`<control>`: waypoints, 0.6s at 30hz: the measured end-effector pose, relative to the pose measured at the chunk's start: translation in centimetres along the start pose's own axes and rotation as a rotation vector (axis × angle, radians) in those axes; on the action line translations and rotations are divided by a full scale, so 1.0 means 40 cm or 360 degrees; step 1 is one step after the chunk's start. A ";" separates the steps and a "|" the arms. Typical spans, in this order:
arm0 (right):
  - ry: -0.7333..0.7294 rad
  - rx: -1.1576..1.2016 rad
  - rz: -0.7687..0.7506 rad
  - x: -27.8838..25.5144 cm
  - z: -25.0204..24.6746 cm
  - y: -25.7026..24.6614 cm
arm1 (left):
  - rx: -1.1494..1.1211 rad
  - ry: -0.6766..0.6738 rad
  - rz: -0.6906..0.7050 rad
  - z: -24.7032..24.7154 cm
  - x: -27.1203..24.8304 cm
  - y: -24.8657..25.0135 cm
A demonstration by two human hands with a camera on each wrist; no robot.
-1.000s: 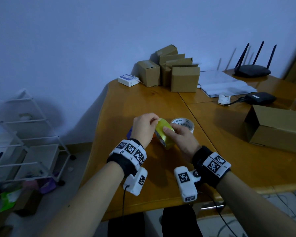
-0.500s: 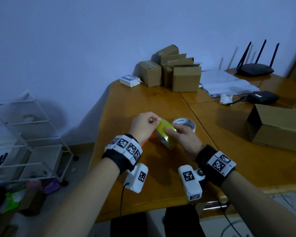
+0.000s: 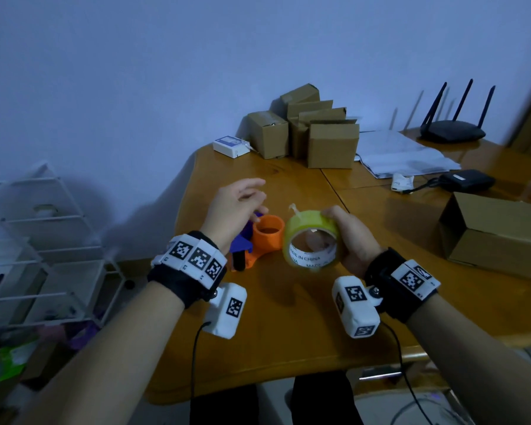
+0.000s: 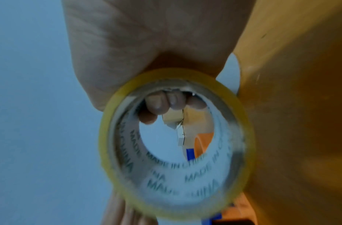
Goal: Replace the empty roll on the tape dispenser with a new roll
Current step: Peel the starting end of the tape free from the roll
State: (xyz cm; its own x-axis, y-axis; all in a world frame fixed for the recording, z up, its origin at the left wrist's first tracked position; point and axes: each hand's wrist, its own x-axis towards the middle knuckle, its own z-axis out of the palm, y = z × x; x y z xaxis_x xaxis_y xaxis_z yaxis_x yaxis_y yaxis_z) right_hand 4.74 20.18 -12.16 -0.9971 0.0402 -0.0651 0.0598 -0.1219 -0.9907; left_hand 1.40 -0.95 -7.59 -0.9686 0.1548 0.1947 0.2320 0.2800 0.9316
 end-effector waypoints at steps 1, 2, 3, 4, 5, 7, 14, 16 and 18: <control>-0.0030 0.0033 0.0021 -0.004 -0.009 0.001 | 0.0096 -0.0032 0.0035 -0.009 -0.002 0.002; -0.0080 0.0083 0.0042 -0.010 -0.015 0.003 | 0.0171 -0.0110 0.0044 -0.014 -0.007 0.002; -0.0138 0.0127 0.0056 -0.013 -0.019 0.005 | 0.0207 -0.0228 0.0018 -0.013 -0.014 0.001; -0.0193 0.0151 0.0063 -0.015 -0.022 0.006 | 0.0227 -0.0372 -0.0036 -0.010 -0.019 -0.007; -0.0226 0.0149 0.0066 -0.015 -0.021 0.006 | 0.0223 -0.0534 -0.0109 -0.005 -0.024 -0.018; -0.0263 0.0143 0.0049 -0.014 -0.015 0.000 | 0.0131 -0.0811 -0.0285 0.008 -0.034 -0.030; -0.0155 -0.0022 -0.0087 -0.004 0.015 -0.040 | -0.0353 -0.0826 -0.0288 0.032 -0.054 0.002; -0.0042 -0.0345 -0.0240 -0.008 0.022 -0.058 | -0.0273 -0.0730 -0.0254 0.033 -0.057 0.007; 0.0043 -0.0593 -0.0333 -0.016 0.022 -0.071 | -0.0146 -0.0623 -0.0243 0.031 -0.057 0.004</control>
State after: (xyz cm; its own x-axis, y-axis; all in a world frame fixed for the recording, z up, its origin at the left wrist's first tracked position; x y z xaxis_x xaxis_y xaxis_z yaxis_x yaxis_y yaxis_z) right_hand 5.17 19.63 -9.20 -0.9882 0.0526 0.1437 -0.1256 0.2581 -0.9579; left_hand 3.78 -0.09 -8.27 -0.8799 0.4709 -0.0626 0.0622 0.2447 0.9676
